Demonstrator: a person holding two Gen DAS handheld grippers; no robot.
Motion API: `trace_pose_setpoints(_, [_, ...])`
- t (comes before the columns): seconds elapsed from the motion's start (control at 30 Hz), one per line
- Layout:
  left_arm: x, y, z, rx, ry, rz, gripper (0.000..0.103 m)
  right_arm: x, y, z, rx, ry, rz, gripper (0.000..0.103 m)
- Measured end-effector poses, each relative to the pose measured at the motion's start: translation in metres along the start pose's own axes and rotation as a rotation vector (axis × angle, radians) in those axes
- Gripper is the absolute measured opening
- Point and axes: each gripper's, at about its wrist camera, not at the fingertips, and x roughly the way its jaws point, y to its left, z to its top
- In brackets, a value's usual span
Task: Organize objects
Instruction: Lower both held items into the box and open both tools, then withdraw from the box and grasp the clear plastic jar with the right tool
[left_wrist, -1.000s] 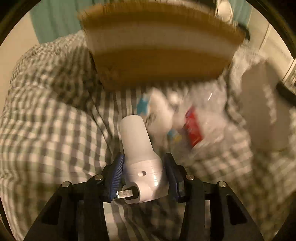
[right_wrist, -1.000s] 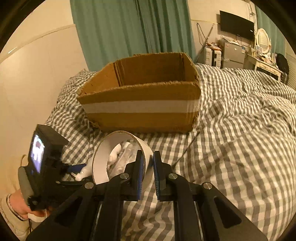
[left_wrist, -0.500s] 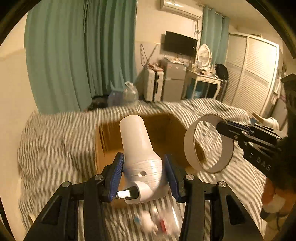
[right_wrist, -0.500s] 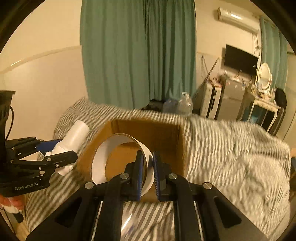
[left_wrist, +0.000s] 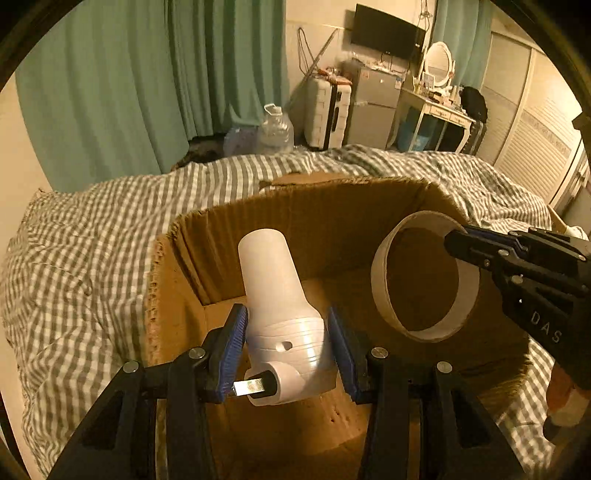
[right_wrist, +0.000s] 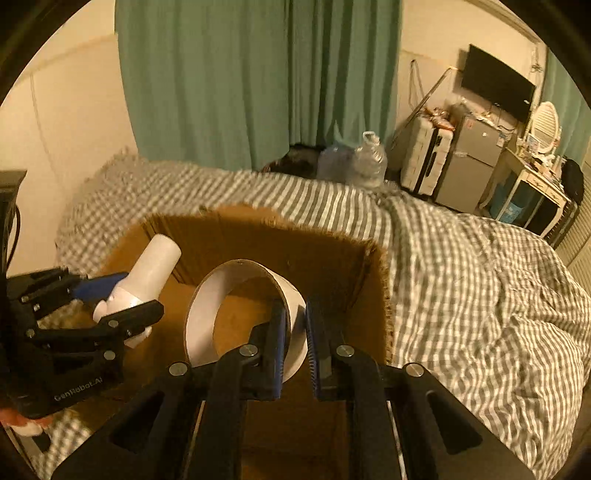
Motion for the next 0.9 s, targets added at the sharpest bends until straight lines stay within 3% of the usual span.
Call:
trace_pose_setpoints(0.07, [0.004, 0.0, 0.003, -0.002, 0.004, -0.013, 0.048, 0.007, -0.002, 0.0, -0.01, 0.0, 0.011, 0.01])
trace_pose_setpoints(0.13, [0.005, 0.0, 0.005, 0.008, -0.014, 0.002, 0.059, 0.008, -0.001, 0.0, -0.007, -0.006, 0.017, 0.011])
trace_pose_setpoints(0.2, [-0.001, -0.003, 0.009, 0.012, -0.061, 0.044, 0.089, 0.004, -0.002, 0.0, -0.003, -0.006, 0.041, 0.021])
trace_pose_setpoints(0.27, [-0.01, -0.001, 0.013, 0.003, -0.107, 0.059, 0.092, -0.006, -0.001, 0.0, 0.011, -0.028, 0.04, 0.056])
trace_pose_setpoints(0.33, [-0.019, 0.0, 0.018, -0.011, -0.111, 0.07, 0.093, -0.021, -0.004, -0.003, 0.028, -0.066, 0.013, 0.07])
trace_pose_setpoints(0.5, [-0.056, 0.003, 0.012, -0.029, -0.136, 0.11, 0.093, -0.071, -0.011, -0.008, 0.058, -0.116, 0.018, 0.07])
trace_pose_setpoints(0.7, [-0.132, -0.004, -0.003, -0.054, -0.214, 0.093, 0.095, -0.15, -0.01, -0.018, 0.059, -0.188, -0.025, 0.072])
trace_pose_setpoints(0.9, [-0.214, -0.023, -0.04, -0.008, -0.336, 0.096, 0.101, -0.225, 0.011, -0.045, 0.053, -0.263, -0.054, 0.086])
